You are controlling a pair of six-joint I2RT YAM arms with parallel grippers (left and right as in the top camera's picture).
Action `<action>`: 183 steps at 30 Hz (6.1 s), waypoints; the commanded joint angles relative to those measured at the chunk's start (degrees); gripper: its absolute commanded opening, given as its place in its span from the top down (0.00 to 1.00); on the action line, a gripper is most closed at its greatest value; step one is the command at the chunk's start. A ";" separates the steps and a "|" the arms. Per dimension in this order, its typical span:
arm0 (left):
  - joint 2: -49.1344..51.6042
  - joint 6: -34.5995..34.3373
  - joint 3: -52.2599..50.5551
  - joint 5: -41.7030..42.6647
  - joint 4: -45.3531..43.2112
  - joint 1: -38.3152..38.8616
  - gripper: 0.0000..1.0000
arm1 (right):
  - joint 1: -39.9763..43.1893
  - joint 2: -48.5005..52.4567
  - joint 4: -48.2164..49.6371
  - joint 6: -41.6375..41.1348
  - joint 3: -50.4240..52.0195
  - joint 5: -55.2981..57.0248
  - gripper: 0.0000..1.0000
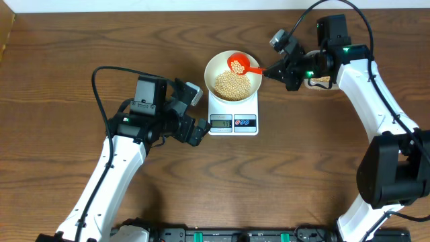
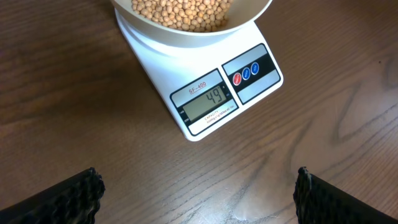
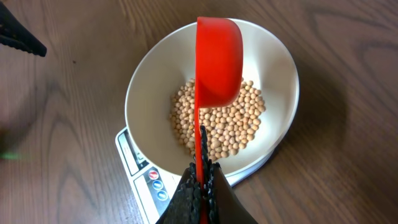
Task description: Scoop item into bowl and weigh 50g on scale
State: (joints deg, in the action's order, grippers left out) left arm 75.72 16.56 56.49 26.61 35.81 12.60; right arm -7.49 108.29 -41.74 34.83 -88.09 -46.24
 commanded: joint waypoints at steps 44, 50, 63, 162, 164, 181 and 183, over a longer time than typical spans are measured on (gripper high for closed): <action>0.15 0.35 -0.02 -0.31 0.15 0.02 0.00 | -0.79 0.37 1.05 9.88 0.04 1.79 0.99; 0.15 0.35 -0.02 -0.31 0.15 0.02 0.00 | -0.76 0.37 1.03 9.73 0.04 1.75 0.99; 0.15 0.35 -0.02 -0.31 0.15 0.02 0.00 | 1.22 0.37 2.91 -6.54 0.04 -11.45 0.99; 0.15 0.35 -0.02 -0.31 0.15 0.02 0.00 | 15.78 -7.93 -8.17 1.07 0.04 40.44 0.99; 0.15 0.35 -0.02 -0.31 0.15 0.02 0.00 | 14.62 -8.94 -8.17 1.07 0.02 42.86 0.99; 0.15 0.35 -0.02 -0.31 0.15 0.02 0.00 | 9.05 -11.82 -8.20 -0.17 0.04 49.29 0.99; 0.15 0.35 -0.02 -0.31 0.15 0.02 0.00 | 9.31 -11.82 -7.85 -1.99 0.04 43.08 0.99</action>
State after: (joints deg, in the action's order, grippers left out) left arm 75.72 16.56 56.49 26.61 35.81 12.60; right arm 1.74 97.19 -49.87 35.05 -88.01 4.43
